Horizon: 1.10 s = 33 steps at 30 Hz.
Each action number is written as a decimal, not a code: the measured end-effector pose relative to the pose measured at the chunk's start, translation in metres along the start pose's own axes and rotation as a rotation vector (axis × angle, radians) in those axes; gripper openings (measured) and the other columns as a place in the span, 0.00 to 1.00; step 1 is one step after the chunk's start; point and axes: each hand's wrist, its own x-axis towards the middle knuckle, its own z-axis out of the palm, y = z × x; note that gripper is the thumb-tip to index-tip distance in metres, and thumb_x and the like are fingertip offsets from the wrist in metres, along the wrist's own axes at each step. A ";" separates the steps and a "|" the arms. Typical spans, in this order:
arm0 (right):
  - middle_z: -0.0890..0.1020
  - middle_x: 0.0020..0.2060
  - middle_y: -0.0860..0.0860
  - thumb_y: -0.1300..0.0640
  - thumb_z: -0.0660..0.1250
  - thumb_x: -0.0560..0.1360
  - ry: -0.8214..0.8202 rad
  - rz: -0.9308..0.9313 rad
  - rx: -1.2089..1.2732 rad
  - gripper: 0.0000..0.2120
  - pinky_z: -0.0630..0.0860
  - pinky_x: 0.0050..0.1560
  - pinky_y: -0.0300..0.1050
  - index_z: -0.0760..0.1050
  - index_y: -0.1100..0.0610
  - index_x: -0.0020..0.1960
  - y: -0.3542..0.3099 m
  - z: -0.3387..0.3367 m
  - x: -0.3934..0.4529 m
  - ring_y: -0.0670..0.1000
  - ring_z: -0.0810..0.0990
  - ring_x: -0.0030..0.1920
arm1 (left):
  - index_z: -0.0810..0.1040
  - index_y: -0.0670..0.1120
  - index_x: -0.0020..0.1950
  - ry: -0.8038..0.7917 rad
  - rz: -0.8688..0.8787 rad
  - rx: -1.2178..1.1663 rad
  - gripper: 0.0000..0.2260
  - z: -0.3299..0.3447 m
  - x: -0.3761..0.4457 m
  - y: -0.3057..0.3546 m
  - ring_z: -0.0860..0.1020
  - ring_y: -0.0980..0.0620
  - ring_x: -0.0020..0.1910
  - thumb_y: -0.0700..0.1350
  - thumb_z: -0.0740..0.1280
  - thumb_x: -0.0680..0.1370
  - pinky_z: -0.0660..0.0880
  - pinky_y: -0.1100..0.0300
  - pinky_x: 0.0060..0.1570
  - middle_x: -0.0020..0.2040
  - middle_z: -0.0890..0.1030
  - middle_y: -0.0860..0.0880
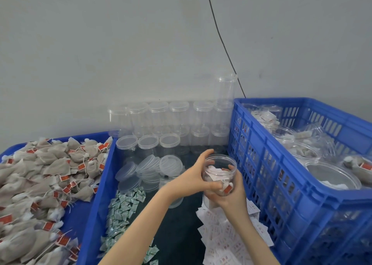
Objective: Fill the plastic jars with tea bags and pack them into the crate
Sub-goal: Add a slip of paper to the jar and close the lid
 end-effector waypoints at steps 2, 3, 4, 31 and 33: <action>0.81 0.56 0.43 0.56 0.82 0.57 -0.059 0.021 -0.004 0.44 0.78 0.48 0.35 0.65 0.44 0.67 -0.004 0.001 0.003 0.40 0.82 0.55 | 0.46 0.63 0.75 0.099 -0.010 -0.085 0.47 0.004 0.001 -0.007 0.73 0.58 0.64 0.51 0.76 0.69 0.73 0.55 0.64 0.68 0.69 0.57; 0.82 0.56 0.43 0.57 0.81 0.59 -0.108 0.031 0.009 0.43 0.79 0.49 0.36 0.65 0.46 0.68 -0.006 0.000 0.005 0.42 0.82 0.56 | 0.46 0.62 0.76 0.159 -0.018 -0.112 0.47 0.004 0.002 -0.009 0.75 0.57 0.63 0.49 0.77 0.69 0.73 0.54 0.63 0.67 0.70 0.57; 0.82 0.57 0.42 0.56 0.79 0.62 -0.165 0.039 0.026 0.40 0.78 0.51 0.37 0.64 0.48 0.69 -0.009 -0.001 0.007 0.43 0.81 0.57 | 0.48 0.59 0.76 0.203 -0.025 -0.124 0.46 0.004 0.002 -0.010 0.75 0.56 0.62 0.49 0.77 0.69 0.73 0.53 0.63 0.66 0.71 0.56; 0.76 0.66 0.53 0.34 0.71 0.67 -0.480 -0.012 -1.229 0.38 0.72 0.47 0.46 0.71 0.52 0.71 -0.172 0.013 0.097 0.55 0.78 0.61 | 0.55 0.54 0.76 0.400 0.065 -0.173 0.48 -0.007 0.015 0.015 0.70 0.56 0.68 0.59 0.75 0.61 0.71 0.53 0.66 0.71 0.68 0.55; 0.78 0.64 0.54 0.34 0.70 0.68 -0.439 0.022 -1.197 0.35 0.73 0.48 0.48 0.75 0.55 0.67 -0.185 0.010 0.106 0.56 0.79 0.60 | 0.61 0.53 0.75 0.433 0.106 -0.190 0.43 -0.009 0.020 0.021 0.70 0.57 0.68 0.60 0.73 0.64 0.71 0.53 0.66 0.69 0.71 0.55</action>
